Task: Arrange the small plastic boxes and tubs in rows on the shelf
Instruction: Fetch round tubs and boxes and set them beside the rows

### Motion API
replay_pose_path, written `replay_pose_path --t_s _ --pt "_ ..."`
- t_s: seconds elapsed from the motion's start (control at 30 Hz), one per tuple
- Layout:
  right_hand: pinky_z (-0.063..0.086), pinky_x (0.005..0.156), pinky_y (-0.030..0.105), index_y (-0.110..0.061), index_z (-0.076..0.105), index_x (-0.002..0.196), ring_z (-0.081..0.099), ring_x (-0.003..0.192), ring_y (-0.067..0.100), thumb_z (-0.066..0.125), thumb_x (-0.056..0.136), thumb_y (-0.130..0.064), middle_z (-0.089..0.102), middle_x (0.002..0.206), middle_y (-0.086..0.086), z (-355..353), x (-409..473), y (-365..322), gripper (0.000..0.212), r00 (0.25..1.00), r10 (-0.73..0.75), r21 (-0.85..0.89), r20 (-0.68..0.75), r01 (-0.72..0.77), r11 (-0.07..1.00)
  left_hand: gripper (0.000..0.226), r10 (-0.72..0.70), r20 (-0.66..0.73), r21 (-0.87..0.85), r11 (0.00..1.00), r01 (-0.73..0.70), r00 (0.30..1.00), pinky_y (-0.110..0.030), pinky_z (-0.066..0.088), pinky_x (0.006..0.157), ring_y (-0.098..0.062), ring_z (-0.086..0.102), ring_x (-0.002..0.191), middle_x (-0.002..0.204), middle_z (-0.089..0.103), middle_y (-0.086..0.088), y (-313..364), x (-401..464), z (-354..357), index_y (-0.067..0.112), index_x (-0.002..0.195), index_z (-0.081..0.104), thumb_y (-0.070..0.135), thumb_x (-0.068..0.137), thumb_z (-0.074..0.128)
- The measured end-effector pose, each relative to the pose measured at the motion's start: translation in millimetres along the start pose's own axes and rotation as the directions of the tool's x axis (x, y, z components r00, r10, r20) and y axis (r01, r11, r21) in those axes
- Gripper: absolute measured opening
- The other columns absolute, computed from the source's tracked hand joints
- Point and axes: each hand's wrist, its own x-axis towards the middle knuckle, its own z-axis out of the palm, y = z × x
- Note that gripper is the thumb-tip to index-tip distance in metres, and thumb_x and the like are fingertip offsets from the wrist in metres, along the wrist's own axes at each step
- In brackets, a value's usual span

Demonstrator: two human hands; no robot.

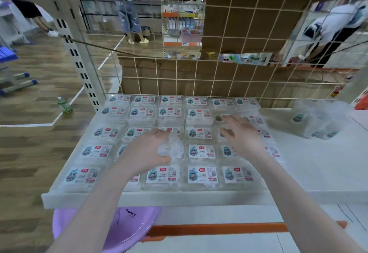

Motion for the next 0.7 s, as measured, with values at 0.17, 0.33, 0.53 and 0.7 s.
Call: replay_pose_path --t_s 0.17,0.33,0.53,0.7 --pt "0.045 0.081 0.034 -0.011 0.06 0.122 0.056 0.108 0.028 0.056 0.092 -0.03 0.061 0.123 0.009 -23 -37 47 0.036 0.992 0.074 -0.018 -0.102 -0.077 0.997 0.077 0.007 0.001 0.042 0.999 -0.007 1.0 -0.029 0.028 0.108 -0.018 0.031 0.137 0.153 0.029 0.001 25 3 1 0.027 0.148 0.025 0.043 0.083 0.064" --pt "0.042 0.085 0.036 -0.008 0.061 0.121 0.056 0.105 0.033 0.063 0.088 -0.021 0.061 0.119 0.011 -35 -59 95 0.035 0.986 0.117 -0.025 -0.122 -0.121 0.992 0.075 0.006 -0.019 0.072 0.997 -0.005 1.0 -0.035 0.033 0.108 -0.016 0.038 0.132 0.15 0.032 0.005 67 16 8 0.031 0.147 0.026 0.046 0.083 0.062" --pt "0.046 0.075 0.038 -0.006 0.066 0.105 0.059 0.093 0.035 0.067 0.083 -0.016 0.065 0.104 0.013 -46 -76 152 0.024 0.985 0.069 -0.035 -0.157 -0.075 0.997 0.077 -0.035 0.004 0.047 0.998 0.035 0.999 -0.033 0.038 0.103 -0.016 0.036 0.133 0.15 0.032 0.005 129 36 32 0.029 0.148 0.025 0.047 0.083 0.062" --pt "0.038 0.083 0.031 -0.019 0.065 0.111 0.05 0.104 0.025 0.058 0.088 -0.027 0.062 0.111 0.0 -46 -77 179 0.025 0.997 0.053 -0.031 -0.064 -0.055 0.998 0.076 -0.073 0.033 0.072 0.995 0.071 0.997 -0.029 0.028 0.107 -0.014 0.027 0.139 0.154 0.027 0.005 162 45 52 0.03 0.148 0.025 0.045 0.083 0.062"
